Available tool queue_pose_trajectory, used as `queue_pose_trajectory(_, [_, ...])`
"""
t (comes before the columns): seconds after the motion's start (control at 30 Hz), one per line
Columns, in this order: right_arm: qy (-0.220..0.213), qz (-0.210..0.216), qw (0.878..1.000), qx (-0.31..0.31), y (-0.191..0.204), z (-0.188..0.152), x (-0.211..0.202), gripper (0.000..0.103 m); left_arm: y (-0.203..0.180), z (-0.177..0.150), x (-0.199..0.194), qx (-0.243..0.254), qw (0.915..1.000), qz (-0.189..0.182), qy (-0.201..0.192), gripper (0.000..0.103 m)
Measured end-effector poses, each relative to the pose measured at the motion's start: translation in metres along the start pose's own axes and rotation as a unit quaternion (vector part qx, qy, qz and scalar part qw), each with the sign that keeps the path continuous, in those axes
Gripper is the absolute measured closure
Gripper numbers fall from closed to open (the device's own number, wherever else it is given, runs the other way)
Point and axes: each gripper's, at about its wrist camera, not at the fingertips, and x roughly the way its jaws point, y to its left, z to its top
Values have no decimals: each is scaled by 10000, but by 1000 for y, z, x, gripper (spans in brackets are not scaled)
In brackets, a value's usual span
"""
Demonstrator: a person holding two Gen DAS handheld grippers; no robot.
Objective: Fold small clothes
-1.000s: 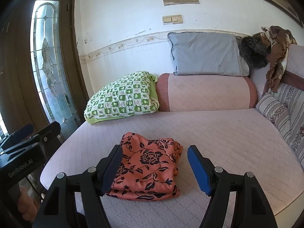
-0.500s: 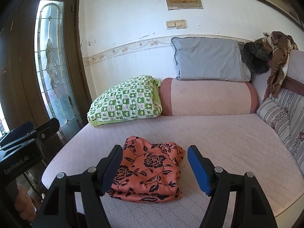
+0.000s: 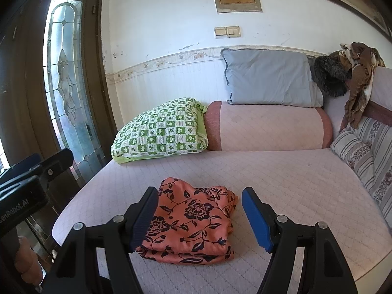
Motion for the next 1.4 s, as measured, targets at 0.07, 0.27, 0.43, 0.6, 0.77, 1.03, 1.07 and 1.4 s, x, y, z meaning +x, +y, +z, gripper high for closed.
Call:
queue_pose_trajectory(0.07, [9, 6, 10000, 3, 1, 2, 2, 29, 2, 2, 2, -16, 10000, -4, -7, 11])
queue_pose_trajectory(0.27, [-15, 6, 10000, -51, 6, 11, 7, 29, 7, 8, 7, -46, 10000, -5, -18, 11])
queue_pose_trajectory(0.43, [-31, -11, 9999, -103, 10, 16, 10, 29, 13, 9, 10, -111, 9999, -19, -10, 11])
queue_pose_trajectory(0.6, [10, -44, 9999, -146, 14, 17, 12, 29, 17, 10, 11, -137, 9999, -49, 6, 11])
queue_pose_trajectory(0.77, [-15, -51, 9998, -205, 20, 18, 10, 29, 19, 10, 10, -160, 9998, -73, -15, 11])
queue_pose_trajectory(1.03, [-53, -92, 9996, -257, 25, 19, 3, 29, 21, 13, 3, -165, 9997, -127, -84, 11])
queue_pose_trajectory(1.07, [-61, -105, 9996, -255, 26, 19, 2, 29, 21, 13, 3, -157, 9998, -133, -85, 11])
queue_pose_trajectory(1.4, [-215, -126, 9993, -273, 31, 23, -16, 29, 21, 16, -15, -99, 9996, -147, -197, 11])
